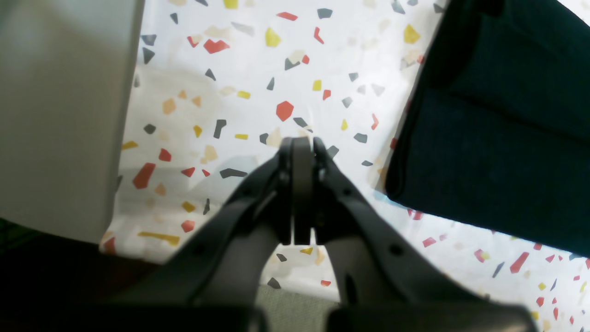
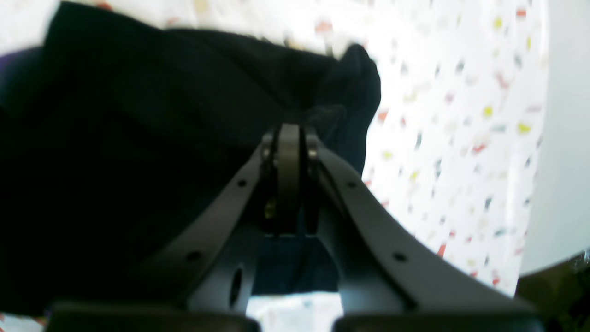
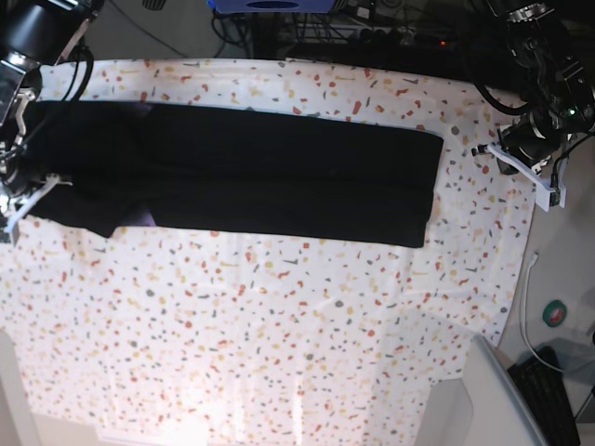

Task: Layout the t-shirt on the table in an organized manner, then fold the t-shirt properly
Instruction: 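Regrasp the folded shirt edge with both grippers and pull it flat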

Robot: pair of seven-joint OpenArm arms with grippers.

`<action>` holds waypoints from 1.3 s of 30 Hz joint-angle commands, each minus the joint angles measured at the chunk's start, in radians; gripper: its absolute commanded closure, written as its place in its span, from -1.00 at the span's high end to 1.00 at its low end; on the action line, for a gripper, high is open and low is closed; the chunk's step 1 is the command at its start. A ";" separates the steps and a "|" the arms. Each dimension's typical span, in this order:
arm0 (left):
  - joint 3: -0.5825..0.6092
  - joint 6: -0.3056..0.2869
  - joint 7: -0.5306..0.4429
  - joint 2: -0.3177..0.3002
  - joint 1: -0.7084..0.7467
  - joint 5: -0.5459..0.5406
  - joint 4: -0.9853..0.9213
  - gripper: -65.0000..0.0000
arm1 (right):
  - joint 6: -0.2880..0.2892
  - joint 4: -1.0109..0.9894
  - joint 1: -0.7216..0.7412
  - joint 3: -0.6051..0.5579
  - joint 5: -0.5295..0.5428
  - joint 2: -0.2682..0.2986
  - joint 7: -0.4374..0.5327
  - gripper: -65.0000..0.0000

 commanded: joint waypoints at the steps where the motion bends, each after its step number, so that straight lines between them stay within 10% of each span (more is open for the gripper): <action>1: -0.004 0.002 -0.017 -0.014 -0.003 -0.010 0.017 -1.00 | 0.000 0.018 0.001 0.003 0.002 0.013 0.014 -1.00; 18: 0.007 0.003 -0.017 -0.013 -0.008 -0.010 0.023 -1.00 | 0.000 0.052 -0.070 0.004 0.002 -0.049 0.014 -1.00; 24: 0.013 0.002 -0.017 -0.002 -0.009 -0.019 0.026 -1.00 | 0.000 0.172 -0.087 0.084 0.000 -0.073 0.020 -0.18; 28: 0.123 0.003 -0.020 0.017 -0.017 -0.017 0.025 -1.00 | 0.000 0.205 -0.087 0.099 0.000 -0.086 0.074 -0.43; 31: 0.231 0.005 -0.022 0.055 -0.049 -0.010 0.013 -1.00 | 0.000 0.087 -0.071 0.040 0.000 -0.067 0.120 -1.00; 39: 0.280 0.057 -0.071 0.087 -0.141 -0.006 -0.168 -1.00 | -0.002 -0.117 -0.035 0.084 0.000 -0.053 0.141 -1.00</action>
